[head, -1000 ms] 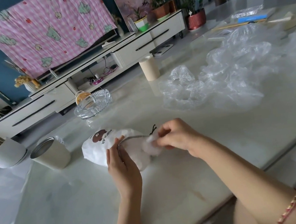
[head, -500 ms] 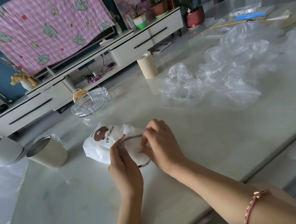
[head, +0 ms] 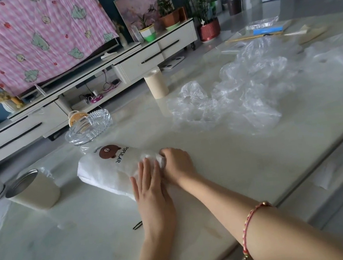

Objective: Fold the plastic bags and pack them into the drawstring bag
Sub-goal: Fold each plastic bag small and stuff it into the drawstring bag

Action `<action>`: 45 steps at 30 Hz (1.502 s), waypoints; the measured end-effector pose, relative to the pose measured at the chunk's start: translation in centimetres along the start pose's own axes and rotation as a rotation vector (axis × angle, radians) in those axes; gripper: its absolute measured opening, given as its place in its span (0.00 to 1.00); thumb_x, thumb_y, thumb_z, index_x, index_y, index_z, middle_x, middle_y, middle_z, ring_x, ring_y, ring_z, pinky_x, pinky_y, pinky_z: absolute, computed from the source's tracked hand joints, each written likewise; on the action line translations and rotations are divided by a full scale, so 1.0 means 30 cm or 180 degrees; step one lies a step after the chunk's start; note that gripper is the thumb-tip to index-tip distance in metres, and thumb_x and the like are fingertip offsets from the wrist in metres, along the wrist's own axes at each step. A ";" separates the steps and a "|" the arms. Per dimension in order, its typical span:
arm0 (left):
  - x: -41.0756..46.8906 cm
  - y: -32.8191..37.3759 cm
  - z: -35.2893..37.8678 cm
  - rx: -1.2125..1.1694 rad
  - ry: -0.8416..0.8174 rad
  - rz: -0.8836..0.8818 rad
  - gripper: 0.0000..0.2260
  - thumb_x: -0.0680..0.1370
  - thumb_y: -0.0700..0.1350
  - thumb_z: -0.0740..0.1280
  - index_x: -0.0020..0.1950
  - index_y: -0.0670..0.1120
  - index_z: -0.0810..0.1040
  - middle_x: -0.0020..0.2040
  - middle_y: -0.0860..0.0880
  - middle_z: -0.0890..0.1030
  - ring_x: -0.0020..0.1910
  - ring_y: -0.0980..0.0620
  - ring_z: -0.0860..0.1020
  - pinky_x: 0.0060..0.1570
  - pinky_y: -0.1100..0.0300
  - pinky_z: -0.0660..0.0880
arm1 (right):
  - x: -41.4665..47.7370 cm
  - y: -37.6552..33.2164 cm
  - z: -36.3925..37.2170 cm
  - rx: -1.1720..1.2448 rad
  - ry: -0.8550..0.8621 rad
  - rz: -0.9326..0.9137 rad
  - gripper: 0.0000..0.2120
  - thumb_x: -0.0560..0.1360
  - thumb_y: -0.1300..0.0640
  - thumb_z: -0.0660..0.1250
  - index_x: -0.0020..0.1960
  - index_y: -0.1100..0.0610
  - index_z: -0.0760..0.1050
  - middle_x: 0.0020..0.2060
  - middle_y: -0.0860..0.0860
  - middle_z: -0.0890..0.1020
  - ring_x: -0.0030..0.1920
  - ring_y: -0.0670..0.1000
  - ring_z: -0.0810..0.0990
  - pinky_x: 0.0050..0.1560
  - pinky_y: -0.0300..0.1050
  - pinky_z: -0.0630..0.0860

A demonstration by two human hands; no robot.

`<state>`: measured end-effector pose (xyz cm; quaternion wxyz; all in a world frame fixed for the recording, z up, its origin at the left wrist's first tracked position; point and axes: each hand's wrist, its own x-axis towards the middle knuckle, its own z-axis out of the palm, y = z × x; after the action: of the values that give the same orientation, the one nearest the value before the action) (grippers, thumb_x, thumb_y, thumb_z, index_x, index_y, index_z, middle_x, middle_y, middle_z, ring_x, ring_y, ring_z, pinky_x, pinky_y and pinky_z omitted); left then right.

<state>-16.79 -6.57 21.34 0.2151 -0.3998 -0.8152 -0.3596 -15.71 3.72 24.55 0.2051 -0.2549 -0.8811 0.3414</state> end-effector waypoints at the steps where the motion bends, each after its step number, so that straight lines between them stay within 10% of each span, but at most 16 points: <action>1: 0.000 -0.007 0.005 0.0207 -0.0065 0.0091 0.23 0.74 0.37 0.51 0.67 0.38 0.72 0.70 0.41 0.69 0.72 0.50 0.58 0.72 0.56 0.46 | 0.008 0.001 -0.013 0.0069 -0.0131 0.0098 0.07 0.76 0.57 0.60 0.39 0.54 0.71 0.47 0.60 0.81 0.52 0.61 0.77 0.47 0.46 0.68; 4: -0.008 -0.021 0.009 0.0818 -0.0289 0.0103 0.27 0.71 0.38 0.49 0.67 0.37 0.72 0.69 0.38 0.69 0.72 0.46 0.61 0.71 0.52 0.47 | 0.022 0.024 -0.067 0.0326 -0.0550 0.0042 0.07 0.73 0.62 0.61 0.37 0.55 0.70 0.44 0.58 0.78 0.47 0.58 0.76 0.42 0.44 0.69; 7: -0.020 -0.025 0.012 0.1367 -0.0406 -0.0205 0.29 0.68 0.41 0.50 0.66 0.39 0.74 0.70 0.39 0.69 0.71 0.41 0.65 0.71 0.45 0.53 | 0.022 0.097 -0.138 0.0062 -0.0289 0.0034 0.15 0.72 0.60 0.66 0.59 0.54 0.75 0.60 0.55 0.75 0.62 0.56 0.70 0.59 0.43 0.67; 12: -0.010 -0.009 -0.021 0.1459 -0.0576 -0.1583 0.32 0.72 0.48 0.49 0.76 0.39 0.55 0.78 0.43 0.49 0.76 0.46 0.43 0.69 0.43 0.34 | 0.016 0.196 -0.150 -0.1348 -0.0258 0.0268 0.23 0.78 0.47 0.57 0.69 0.58 0.66 0.75 0.57 0.54 0.74 0.56 0.54 0.70 0.47 0.52; 20: -0.001 0.017 -0.028 0.0897 0.0158 -0.0315 0.25 0.72 0.46 0.54 0.67 0.35 0.68 0.71 0.35 0.65 0.72 0.41 0.55 0.71 0.49 0.40 | 0.020 0.118 -0.131 -0.1644 0.0070 -0.0183 0.13 0.76 0.62 0.58 0.59 0.61 0.74 0.59 0.55 0.74 0.61 0.58 0.66 0.60 0.48 0.60; 27: -0.007 0.045 -0.061 -0.0308 0.0366 0.0416 0.20 0.79 0.46 0.53 0.62 0.37 0.75 0.66 0.41 0.73 0.69 0.46 0.66 0.69 0.46 0.58 | -0.200 0.096 -0.322 0.0270 -0.0721 -0.0786 0.19 0.68 0.75 0.55 0.50 0.59 0.77 0.38 0.50 0.79 0.41 0.49 0.77 0.45 0.42 0.74; 36: -0.031 0.070 -0.036 -0.0417 -0.1287 0.1100 0.27 0.80 0.61 0.48 0.60 0.48 0.79 0.62 0.52 0.78 0.68 0.56 0.69 0.67 0.65 0.59 | -0.367 0.324 -0.453 0.0044 -0.0754 -0.0609 0.25 0.67 0.76 0.56 0.27 0.48 0.76 0.42 0.44 0.75 0.39 0.39 0.75 0.39 0.29 0.66; 42: -0.034 0.095 -0.022 0.0242 -0.1578 0.0330 0.46 0.69 0.73 0.31 0.69 0.50 0.71 0.70 0.54 0.71 0.72 0.54 0.64 0.71 0.58 0.52 | -0.356 0.324 -0.466 -0.0138 -0.0780 -0.0517 0.23 0.62 0.75 0.51 0.23 0.49 0.68 0.39 0.46 0.78 0.43 0.45 0.77 0.44 0.33 0.70; 45: 0.033 0.096 0.002 0.0639 -0.1705 0.0094 0.39 0.70 0.69 0.36 0.64 0.49 0.73 0.66 0.52 0.73 0.68 0.52 0.67 0.63 0.53 0.60 | -0.341 0.319 -0.467 -0.0191 -0.0796 -0.0548 0.23 0.61 0.75 0.51 0.22 0.48 0.66 0.38 0.50 0.77 0.42 0.51 0.78 0.44 0.41 0.74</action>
<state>-15.06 -4.80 23.12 0.0357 -0.4692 -0.8686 -0.1555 2.78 10.75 25.43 0.1147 -0.1400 -0.9282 0.3252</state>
